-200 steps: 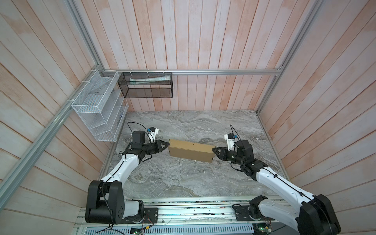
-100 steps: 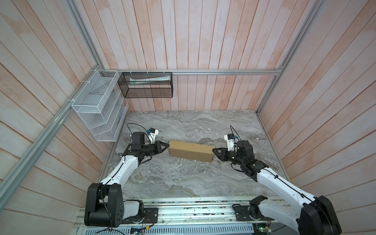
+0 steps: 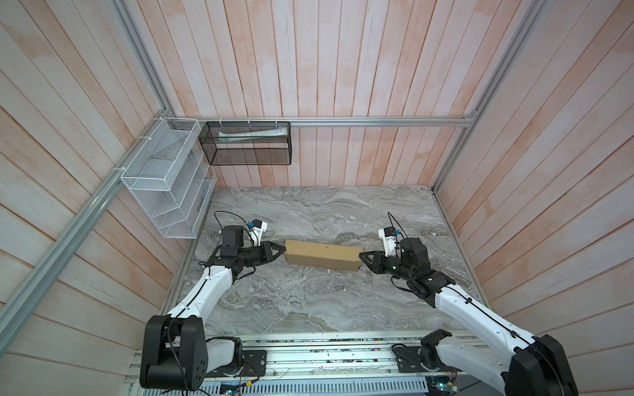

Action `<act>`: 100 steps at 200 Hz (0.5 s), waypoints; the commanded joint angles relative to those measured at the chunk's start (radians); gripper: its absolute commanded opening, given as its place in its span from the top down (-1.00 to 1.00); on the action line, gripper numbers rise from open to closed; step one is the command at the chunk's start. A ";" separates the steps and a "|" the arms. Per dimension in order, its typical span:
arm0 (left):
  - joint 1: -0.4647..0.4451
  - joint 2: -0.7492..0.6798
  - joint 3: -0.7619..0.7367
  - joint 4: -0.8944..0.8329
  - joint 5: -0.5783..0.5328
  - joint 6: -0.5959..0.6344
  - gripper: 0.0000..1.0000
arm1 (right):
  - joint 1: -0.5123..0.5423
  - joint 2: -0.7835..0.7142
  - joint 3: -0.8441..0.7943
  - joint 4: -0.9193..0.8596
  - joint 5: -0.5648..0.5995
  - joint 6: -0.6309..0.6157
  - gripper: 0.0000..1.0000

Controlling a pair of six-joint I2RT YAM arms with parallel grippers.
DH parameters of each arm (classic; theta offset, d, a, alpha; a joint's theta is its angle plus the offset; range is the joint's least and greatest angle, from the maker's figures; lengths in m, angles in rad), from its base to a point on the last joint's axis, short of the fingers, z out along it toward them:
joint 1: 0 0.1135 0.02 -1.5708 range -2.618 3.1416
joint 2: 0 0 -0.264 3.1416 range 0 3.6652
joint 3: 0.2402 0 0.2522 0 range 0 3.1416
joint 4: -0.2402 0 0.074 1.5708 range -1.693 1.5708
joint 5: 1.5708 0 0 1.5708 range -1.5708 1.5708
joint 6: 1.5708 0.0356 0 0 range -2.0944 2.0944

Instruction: Fold the paper box

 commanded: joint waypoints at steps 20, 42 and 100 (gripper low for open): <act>-0.020 -0.016 -0.049 -0.045 0.000 -0.019 0.56 | 0.003 -0.027 -0.031 -0.121 0.047 -0.016 0.34; -0.024 -0.026 -0.063 -0.039 0.000 -0.026 0.55 | 0.002 -0.048 -0.036 -0.133 0.055 -0.016 0.31; -0.027 -0.070 -0.081 -0.053 -0.013 -0.032 0.56 | 0.002 -0.065 -0.014 -0.175 0.088 -0.042 0.28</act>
